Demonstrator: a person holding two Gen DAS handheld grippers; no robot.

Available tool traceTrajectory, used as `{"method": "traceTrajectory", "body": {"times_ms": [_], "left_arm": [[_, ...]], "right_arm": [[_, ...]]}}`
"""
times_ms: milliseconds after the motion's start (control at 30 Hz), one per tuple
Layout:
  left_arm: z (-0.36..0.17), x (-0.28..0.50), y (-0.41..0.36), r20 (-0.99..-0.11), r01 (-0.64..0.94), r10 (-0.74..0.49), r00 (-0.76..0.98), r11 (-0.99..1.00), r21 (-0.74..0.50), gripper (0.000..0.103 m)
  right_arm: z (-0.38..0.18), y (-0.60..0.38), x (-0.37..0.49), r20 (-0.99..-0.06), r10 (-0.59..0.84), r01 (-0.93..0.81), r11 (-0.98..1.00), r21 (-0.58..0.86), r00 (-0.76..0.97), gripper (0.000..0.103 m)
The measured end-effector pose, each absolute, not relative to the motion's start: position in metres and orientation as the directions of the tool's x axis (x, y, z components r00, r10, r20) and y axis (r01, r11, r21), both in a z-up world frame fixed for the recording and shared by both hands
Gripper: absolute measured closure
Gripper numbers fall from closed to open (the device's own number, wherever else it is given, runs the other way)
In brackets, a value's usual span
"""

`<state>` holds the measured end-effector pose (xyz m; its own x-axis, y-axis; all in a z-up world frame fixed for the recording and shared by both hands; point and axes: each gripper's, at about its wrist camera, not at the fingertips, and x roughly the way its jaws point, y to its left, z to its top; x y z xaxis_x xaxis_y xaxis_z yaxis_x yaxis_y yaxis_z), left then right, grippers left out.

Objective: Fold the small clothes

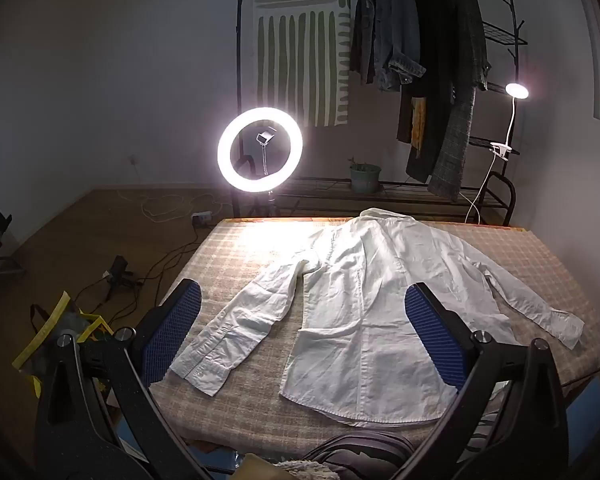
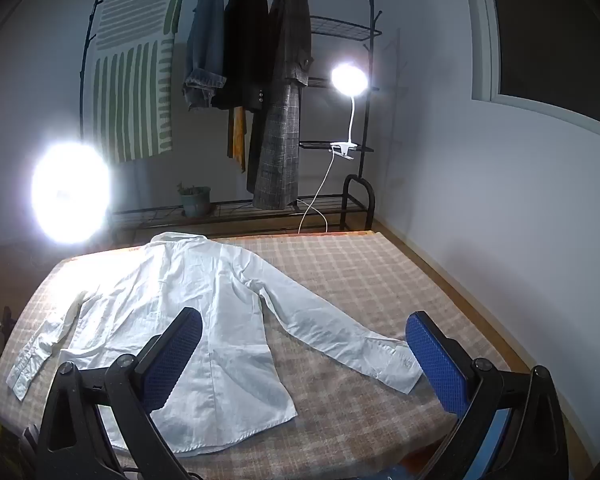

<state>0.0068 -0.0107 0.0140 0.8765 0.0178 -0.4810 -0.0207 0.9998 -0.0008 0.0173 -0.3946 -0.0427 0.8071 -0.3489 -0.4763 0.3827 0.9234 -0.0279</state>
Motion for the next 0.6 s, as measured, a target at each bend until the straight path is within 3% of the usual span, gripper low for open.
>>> {"method": "traceTrajectory", "body": {"times_ms": [600], "left_arm": [[0.0137, 0.0056, -0.0088, -0.479, -0.024, 0.022, 0.878, 1.000, 0.003, 0.000]], "right_arm": [[-0.0428, -0.3897, 0.0198, -0.476, -0.351, 0.379, 0.925, -0.039, 0.807, 0.000]]}}
